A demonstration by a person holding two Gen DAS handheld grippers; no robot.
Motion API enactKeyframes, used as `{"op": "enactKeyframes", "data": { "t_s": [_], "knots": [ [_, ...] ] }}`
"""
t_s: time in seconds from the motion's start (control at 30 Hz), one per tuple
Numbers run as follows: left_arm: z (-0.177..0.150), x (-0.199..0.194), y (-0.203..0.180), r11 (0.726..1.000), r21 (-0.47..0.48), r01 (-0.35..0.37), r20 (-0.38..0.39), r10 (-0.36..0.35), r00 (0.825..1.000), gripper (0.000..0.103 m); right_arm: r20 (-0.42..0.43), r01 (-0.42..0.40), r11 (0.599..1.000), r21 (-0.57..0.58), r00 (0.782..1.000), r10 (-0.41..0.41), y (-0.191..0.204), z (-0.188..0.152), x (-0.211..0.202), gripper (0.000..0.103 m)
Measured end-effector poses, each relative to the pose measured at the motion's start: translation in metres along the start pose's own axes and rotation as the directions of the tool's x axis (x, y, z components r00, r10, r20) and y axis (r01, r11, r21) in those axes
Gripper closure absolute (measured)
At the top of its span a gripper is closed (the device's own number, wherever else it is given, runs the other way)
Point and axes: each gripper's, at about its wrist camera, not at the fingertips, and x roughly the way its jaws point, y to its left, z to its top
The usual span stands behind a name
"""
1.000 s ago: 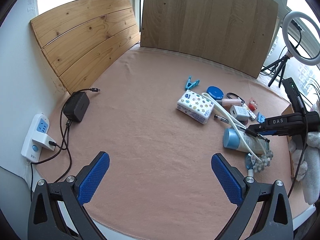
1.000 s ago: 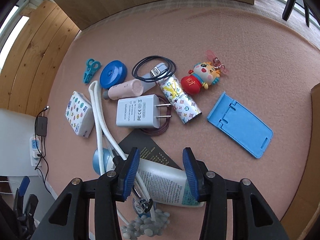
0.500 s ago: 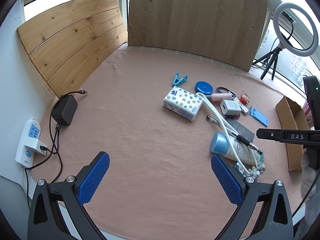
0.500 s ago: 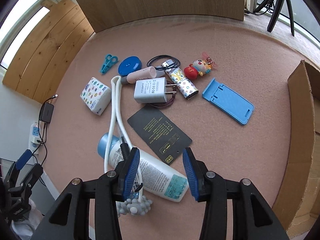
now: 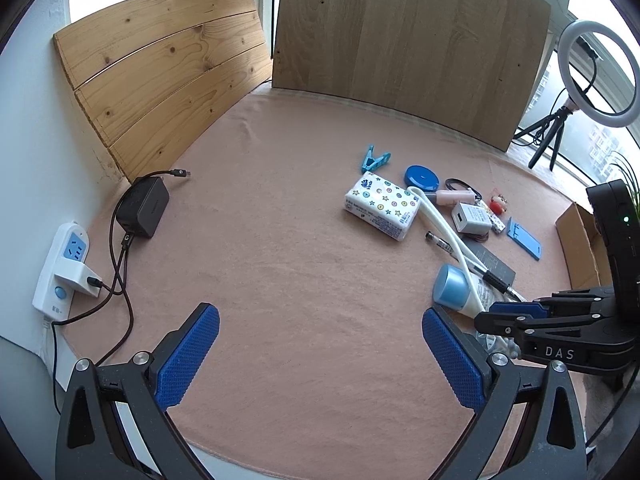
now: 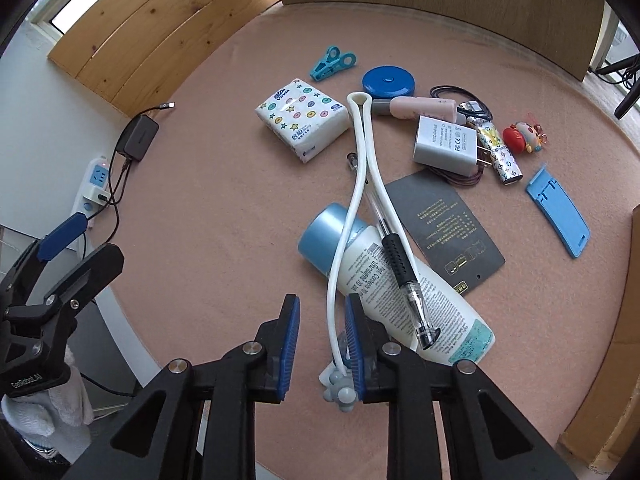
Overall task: Organize objects
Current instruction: 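Move the right tool over the white lotion bottle and open its fingers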
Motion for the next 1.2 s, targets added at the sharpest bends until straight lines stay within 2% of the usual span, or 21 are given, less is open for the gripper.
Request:
{"op": "enactKeyframes", "data": {
  "t_s": [0.07, 0.1, 0.2, 0.33, 0.4, 0.53, 0.63, 0.73, 0.87, 0.9, 0.97, 1.03, 1.1, 1.2],
  "knots": [
    [-0.002, 0.001, 0.003, 1.0, -0.006, -0.001, -0.004, 0.001, 1.0, 0.0, -0.02, 0.007, 1.0, -0.009, 1.0, -0.007, 0.0, 0.001, 0.008, 0.086],
    [-0.002, 0.001, 0.004, 1.0, -0.008, -0.002, -0.007, 0.002, 1.0, 0.0, -0.025, 0.001, 1.0, -0.01, 1.0, -0.001, 0.0, 0.0, 0.01, 0.092],
    [-0.003, 0.002, 0.004, 1.0, -0.009, -0.002, -0.007, 0.002, 1.0, 0.0, -0.014, -0.001, 1.0, 0.009, 1.0, 0.001, -0.004, -0.001, 0.009, 0.099],
    [-0.002, 0.001, -0.001, 1.0, 0.0, -0.001, -0.002, 0.001, 1.0, 0.0, 0.034, -0.073, 0.994, 0.086, 0.997, 0.07, -0.022, -0.005, -0.008, 0.098],
    [-0.001, 0.002, -0.005, 1.0, 0.008, 0.005, -0.004, -0.005, 1.0, 0.0, 0.053, -0.064, 0.992, 0.106, 0.997, 0.059, -0.031, -0.008, -0.018, 0.098],
    [0.001, 0.004, -0.018, 0.999, 0.034, 0.018, -0.007, -0.017, 1.0, 0.0, 0.105, -0.102, 0.981, 0.166, 0.991, 0.085, -0.051, -0.013, -0.039, 0.098],
    [0.001, 0.006, -0.03, 0.998, 0.055, 0.028, -0.012, -0.028, 1.0, 0.0, 0.144, -0.029, 0.982, 0.188, 0.99, 0.002, -0.064, -0.016, -0.053, 0.097],
    [0.001, 0.008, -0.039, 0.997, 0.073, 0.038, -0.016, -0.037, 0.999, 0.0, 0.148, 0.04, 0.977, 0.211, 0.986, -0.072, -0.079, -0.018, -0.059, 0.095],
    [0.002, 0.009, -0.047, 0.995, 0.086, 0.047, -0.018, -0.045, 0.999, 0.0, 0.139, 0.173, 0.958, 0.231, 0.968, -0.208, -0.09, -0.017, -0.058, 0.093],
    [0.003, 0.01, -0.048, 0.995, 0.089, 0.049, -0.019, -0.047, 0.999, 0.0, 0.141, 0.21, 0.948, 0.238, 0.959, -0.248, -0.093, -0.018, -0.059, 0.093],
    [0.003, 0.01, -0.05, 0.995, 0.091, 0.05, -0.019, -0.049, 0.999, 0.0, 0.141, 0.243, 0.939, 0.243, 0.949, -0.282, -0.097, -0.018, -0.063, 0.084],
    [0.003, 0.01, -0.052, 0.994, 0.091, 0.053, -0.018, -0.051, 0.999, 0.0, 0.169, 0.224, 0.944, 0.242, 0.948, -0.268, -0.096, -0.02, -0.068, 0.064],
    [0.003, 0.01, -0.052, 0.994, 0.092, 0.053, -0.019, -0.051, 0.999, 0.0, 0.196, 0.192, 0.956, 0.22, 0.952, -0.236, -0.091, -0.019, -0.074, 0.062],
    [0.002, 0.011, -0.052, 0.994, 0.092, 0.054, -0.023, -0.052, 0.998, 0.0, 0.194, 0.102, 0.98, 0.17, 0.972, -0.135, -0.079, -0.014, -0.07, 0.062]
  ]
}}
